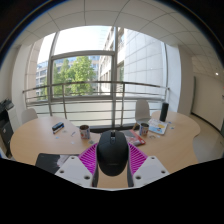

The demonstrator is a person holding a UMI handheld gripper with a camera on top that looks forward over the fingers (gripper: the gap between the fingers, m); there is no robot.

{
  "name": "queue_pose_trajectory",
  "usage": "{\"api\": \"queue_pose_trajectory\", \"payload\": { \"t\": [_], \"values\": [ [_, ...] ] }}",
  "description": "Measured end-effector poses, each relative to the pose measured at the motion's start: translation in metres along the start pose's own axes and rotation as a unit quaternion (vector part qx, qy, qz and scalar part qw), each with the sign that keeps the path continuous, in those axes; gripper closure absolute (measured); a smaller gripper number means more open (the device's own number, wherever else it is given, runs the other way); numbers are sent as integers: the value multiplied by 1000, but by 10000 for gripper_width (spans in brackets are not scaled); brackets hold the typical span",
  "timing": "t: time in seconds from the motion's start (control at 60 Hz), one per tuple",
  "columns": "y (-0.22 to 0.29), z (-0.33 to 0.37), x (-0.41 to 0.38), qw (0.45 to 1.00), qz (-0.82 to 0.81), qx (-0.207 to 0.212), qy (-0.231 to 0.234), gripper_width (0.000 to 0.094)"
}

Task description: Arrange mouse

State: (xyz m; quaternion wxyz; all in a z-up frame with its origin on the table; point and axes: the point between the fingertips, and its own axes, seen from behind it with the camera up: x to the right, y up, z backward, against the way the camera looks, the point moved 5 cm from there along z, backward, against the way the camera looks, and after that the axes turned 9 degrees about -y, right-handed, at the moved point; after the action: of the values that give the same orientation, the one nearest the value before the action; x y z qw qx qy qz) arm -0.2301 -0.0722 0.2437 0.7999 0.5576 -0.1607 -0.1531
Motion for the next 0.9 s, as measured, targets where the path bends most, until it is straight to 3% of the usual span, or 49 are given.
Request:
{"api": "queue_pose_trajectory", "payload": {
  "t": [0.133, 0.2, 0.3, 0.367, 0.55, 0.683, 0.767, 0.9],
  "values": [
    [34, 14, -92, 998, -9, 32, 48, 546],
    [20, 4, -138, 997, -5, 2, 83, 546],
    [-48, -15, -208, 991, 20, -67, 116, 546],
    [-104, -35, -240, 986, 34, -107, 128, 546],
    [-172, -57, -273, 974, 63, -173, 129, 491],
    [-187, -57, -275, 968, 58, -208, 129, 365],
    [-173, -48, -272, 970, 60, -196, 128, 78],
    [-138, -21, -258, 976, 64, -179, 108, 92]
  ]
}}
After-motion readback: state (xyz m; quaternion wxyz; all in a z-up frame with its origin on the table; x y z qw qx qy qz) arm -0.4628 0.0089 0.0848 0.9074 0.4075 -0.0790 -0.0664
